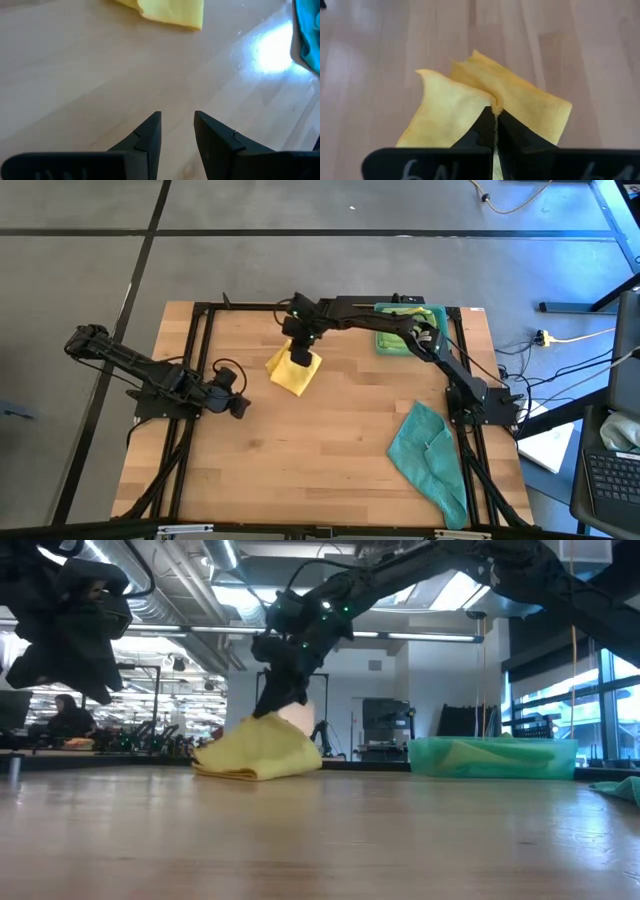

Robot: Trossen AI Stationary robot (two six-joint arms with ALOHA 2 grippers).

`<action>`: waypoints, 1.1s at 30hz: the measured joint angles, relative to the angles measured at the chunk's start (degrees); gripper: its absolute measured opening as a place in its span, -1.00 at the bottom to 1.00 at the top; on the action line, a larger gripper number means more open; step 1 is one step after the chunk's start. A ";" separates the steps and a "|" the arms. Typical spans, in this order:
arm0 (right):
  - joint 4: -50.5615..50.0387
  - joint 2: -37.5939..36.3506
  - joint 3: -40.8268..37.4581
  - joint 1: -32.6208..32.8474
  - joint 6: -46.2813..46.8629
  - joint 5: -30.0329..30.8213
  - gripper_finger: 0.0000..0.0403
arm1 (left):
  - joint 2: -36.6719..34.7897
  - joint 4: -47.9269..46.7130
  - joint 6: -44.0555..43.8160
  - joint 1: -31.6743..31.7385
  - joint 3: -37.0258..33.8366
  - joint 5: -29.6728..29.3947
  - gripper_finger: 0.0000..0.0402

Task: Fold microfiber towels
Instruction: Fold the yellow microfiber cloth, then stack the folded yellow microfiber cloth on top of the folded green microfiber cloth

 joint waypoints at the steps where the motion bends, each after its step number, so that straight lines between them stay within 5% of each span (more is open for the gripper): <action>1: 1.04 0.00 0.00 0.00 0.21 0.12 -0.96 | 0.00 0.13 0.03 0.00 0.00 -0.41 -0.46; 8: 7.25 0.29 -0.13 0.09 0.54 6.34 -0.96 | 0.00 1.45 0.13 0.00 0.00 -1.27 -0.46; 16: 17.70 0.33 -6.89 0.09 8.50 6.39 -0.90 | 0.00 3.66 0.13 0.00 -0.02 -1.27 -0.46; 23: 21.57 0.39 -7.89 0.81 9.89 12.76 -0.57 | 0.00 4.58 0.13 0.00 -0.01 -1.25 -0.46; 33: 20.95 0.32 -7.03 0.50 12.50 13.37 -0.01 | 0.02 4.60 0.13 0.00 -0.01 -1.23 -0.46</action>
